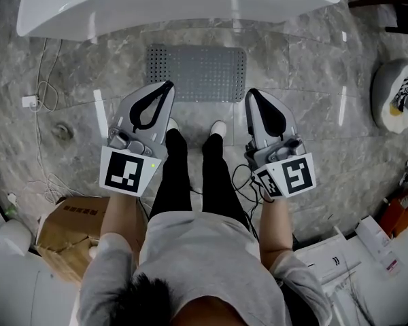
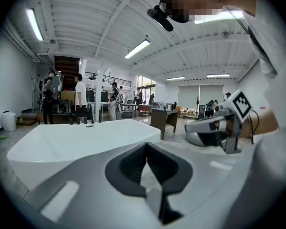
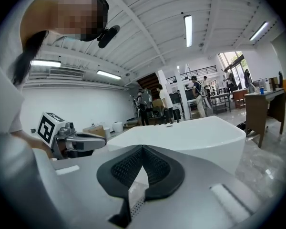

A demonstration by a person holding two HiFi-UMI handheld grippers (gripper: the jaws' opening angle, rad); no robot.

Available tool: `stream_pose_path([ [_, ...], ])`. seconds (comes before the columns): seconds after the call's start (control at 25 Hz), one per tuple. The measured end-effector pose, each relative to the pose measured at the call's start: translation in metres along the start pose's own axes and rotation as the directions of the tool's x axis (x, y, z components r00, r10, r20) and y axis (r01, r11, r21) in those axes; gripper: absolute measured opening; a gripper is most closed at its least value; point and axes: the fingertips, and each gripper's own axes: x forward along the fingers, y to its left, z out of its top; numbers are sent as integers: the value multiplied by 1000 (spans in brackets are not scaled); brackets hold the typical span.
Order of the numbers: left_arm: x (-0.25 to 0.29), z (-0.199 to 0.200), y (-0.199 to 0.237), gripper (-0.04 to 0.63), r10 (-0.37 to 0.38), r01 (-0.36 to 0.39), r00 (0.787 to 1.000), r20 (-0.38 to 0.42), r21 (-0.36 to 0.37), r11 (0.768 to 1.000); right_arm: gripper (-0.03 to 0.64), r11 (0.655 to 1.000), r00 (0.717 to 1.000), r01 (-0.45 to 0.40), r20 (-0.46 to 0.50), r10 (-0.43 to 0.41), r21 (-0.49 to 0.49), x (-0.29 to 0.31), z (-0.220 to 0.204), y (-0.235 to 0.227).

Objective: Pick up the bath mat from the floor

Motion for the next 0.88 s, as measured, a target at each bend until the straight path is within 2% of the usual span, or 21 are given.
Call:
stream_pose_path([
  [0.24,15,-44,1,0,-4,3,999,-37,-6,1000,0,1000,999,14,-40,-13,10,6,-45,-17],
  [0.64,44,-120,7,0,-13,12,998,-68,-13,1000,2,999,998,42,-41,-42,12,28,-113,-43],
  [0.88,62,-168,15,0,13,-14,999,-45,-10,1000,0,999,998,37,-46,-37,7,41,-169,-54],
])
